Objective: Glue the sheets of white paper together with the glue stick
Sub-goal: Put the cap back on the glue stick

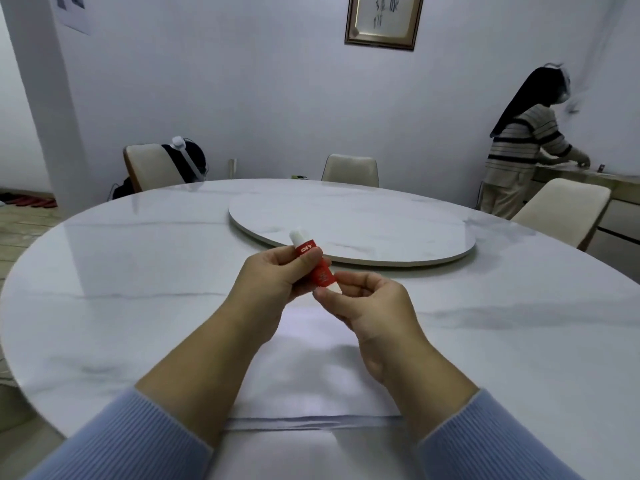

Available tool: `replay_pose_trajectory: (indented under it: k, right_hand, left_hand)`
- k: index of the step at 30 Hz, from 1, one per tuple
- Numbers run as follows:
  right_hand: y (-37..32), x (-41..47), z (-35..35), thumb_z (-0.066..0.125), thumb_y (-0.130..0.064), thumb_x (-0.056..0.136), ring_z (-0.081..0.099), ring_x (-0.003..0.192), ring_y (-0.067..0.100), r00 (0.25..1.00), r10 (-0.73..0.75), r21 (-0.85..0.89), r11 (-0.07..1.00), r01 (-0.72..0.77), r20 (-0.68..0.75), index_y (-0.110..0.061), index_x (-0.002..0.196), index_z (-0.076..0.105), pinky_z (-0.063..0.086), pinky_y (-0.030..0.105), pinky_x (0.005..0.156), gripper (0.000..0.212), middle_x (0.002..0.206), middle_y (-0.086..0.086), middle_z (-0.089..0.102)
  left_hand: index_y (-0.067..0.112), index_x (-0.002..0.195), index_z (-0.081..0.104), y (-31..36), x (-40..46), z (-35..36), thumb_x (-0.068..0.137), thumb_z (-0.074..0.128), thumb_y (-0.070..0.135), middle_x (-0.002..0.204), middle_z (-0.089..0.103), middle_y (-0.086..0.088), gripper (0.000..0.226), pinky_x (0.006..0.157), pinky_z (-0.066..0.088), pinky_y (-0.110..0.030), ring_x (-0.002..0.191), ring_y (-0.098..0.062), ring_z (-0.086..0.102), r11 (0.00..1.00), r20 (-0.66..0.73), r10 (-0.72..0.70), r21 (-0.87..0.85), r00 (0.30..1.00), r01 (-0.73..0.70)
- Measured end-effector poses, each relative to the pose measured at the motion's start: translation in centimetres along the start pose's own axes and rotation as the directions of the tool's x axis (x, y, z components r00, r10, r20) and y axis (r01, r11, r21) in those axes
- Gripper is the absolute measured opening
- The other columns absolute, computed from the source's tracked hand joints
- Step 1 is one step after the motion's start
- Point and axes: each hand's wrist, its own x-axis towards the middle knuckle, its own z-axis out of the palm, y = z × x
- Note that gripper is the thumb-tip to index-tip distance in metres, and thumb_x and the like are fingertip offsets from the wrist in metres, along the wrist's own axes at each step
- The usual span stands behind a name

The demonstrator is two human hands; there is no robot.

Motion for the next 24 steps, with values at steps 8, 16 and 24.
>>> replay_pose_trajectory:
  k: [8,16,24]
  right_hand:
    - [-0.45,-0.66,-0.20,0.074,0.006,0.071,0.070,0.075,0.024,0.993,0.078,0.175,0.980,-0.091,0.085,0.000,0.098,0.061,0.058,0.029,0.072,0.031,0.083,0.015,0.067]
    - [-0.68,-0.56,-0.40,0.066,0.007,0.077,0.068,0.070,0.022,0.978,0.116,0.330,0.929,-0.169,0.174,0.003,0.099,0.060,0.057,0.024,0.066,0.023,0.081,0.017,0.064]
    - [-0.63,-0.28,-0.55,0.064,0.000,0.081,0.069,0.066,0.020,0.968,0.130,0.394,0.895,-0.207,0.214,0.004,0.099,0.060,0.058,0.020,0.059,0.019,0.090,0.021,0.066]
  left_hand:
    - [0.001,0.093,0.066,0.40,-0.17,-0.26,0.065,0.066,0.018,0.080,0.075,-0.007,0.033,0.069,0.058,-0.021,0.075,-0.014,0.072,0.996,0.075,0.017,-0.088,0.997,-0.010]
    - [0.002,0.094,0.066,0.51,-0.10,-0.49,0.066,0.065,0.018,0.079,0.076,-0.005,0.032,0.067,0.057,-0.020,0.076,-0.013,0.072,0.992,0.072,0.030,-0.122,0.997,-0.021]
    - [0.003,0.092,0.067,0.46,-0.28,-0.44,0.064,0.065,0.016,0.080,0.076,-0.006,0.031,0.068,0.057,-0.020,0.076,-0.014,0.072,0.994,0.097,0.035,-0.109,0.995,-0.024]
